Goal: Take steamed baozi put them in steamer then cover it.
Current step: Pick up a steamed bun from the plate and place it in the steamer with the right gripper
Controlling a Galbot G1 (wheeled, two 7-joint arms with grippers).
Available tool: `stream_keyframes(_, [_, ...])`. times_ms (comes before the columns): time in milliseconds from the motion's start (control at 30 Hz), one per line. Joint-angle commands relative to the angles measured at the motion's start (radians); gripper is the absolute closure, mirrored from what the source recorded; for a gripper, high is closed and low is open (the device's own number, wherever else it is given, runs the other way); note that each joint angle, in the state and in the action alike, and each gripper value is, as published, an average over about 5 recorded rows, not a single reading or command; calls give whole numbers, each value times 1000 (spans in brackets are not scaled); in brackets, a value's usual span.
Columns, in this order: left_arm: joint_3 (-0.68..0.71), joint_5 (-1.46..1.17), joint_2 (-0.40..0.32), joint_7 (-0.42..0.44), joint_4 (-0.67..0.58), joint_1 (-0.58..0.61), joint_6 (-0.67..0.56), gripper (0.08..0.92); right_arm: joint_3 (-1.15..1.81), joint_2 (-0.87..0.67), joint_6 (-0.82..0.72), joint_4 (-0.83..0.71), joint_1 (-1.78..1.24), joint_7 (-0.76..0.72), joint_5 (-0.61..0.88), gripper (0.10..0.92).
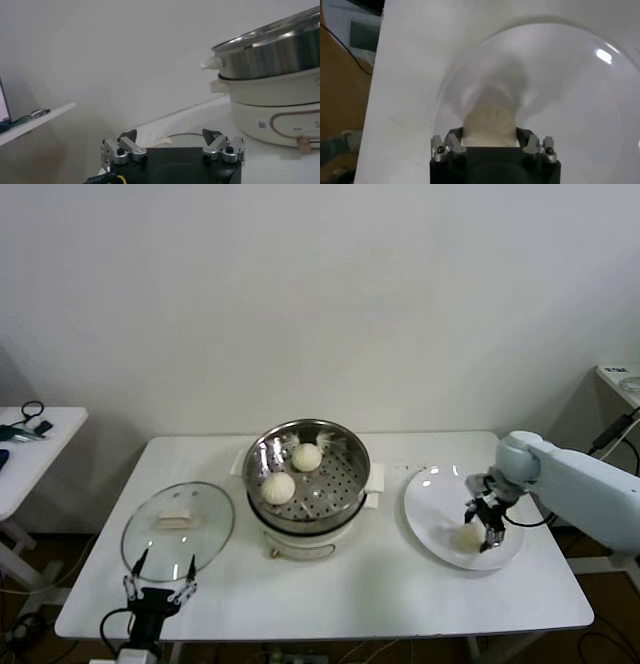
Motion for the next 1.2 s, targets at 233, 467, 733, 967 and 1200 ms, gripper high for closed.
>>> stream_keyframes(233, [2, 1, 0, 0, -4, 4, 1, 177, -175, 117, 446, 91, 443, -119, -64, 321])
stream_keyframes(467, [9, 3, -3, -1, 1, 8, 1, 177, -190, 241, 557, 140, 576, -133, -67, 321])
stream_keyframes(733, [12, 2, -3, -1, 5, 11, -2, 177, -153, 405, 606, 182, 583, -127, -99, 321])
stream_keyframes(967, [10, -5, 1, 0, 4, 21, -11, 177, -131, 559, 613, 179, 502, -132, -145, 315])
stream_keyframes(1200, [5, -19, 1, 0, 3, 25, -16, 177, -132, 647, 647, 171, 423, -126, -225, 313])
